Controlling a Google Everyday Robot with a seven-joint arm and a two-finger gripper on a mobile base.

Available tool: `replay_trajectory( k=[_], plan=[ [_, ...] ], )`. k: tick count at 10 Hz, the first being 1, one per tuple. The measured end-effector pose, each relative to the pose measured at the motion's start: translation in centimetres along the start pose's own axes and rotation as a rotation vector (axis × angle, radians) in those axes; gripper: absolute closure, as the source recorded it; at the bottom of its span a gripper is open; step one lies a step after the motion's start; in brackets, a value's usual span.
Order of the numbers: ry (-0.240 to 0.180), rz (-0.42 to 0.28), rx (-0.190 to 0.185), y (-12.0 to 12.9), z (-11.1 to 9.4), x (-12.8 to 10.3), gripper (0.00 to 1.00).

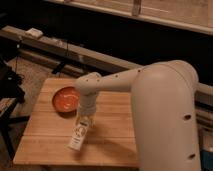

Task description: Place the bottle in the ceramic bowl

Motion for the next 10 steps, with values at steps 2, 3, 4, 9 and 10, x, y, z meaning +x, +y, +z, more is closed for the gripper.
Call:
replay_trajectory(
  k=[2,3,4,9,10],
  plan=[
    [-0.039,-0.006,-0.019,1.0,-2.4,-1.8,1.0],
    [-0.054,-0.013,-0.032,1.6,-3.0,-3.1,1.0],
    [-0.071,-0.024,-0.046,2.5,-3.6,-5.0,1.0],
    [-0.129,-0.069,-0.132,6.2,-5.6,-12.7,1.0],
    [-0.138,-0.07,-0.151,6.8,-5.9,-14.0,1.0]
  ],
)
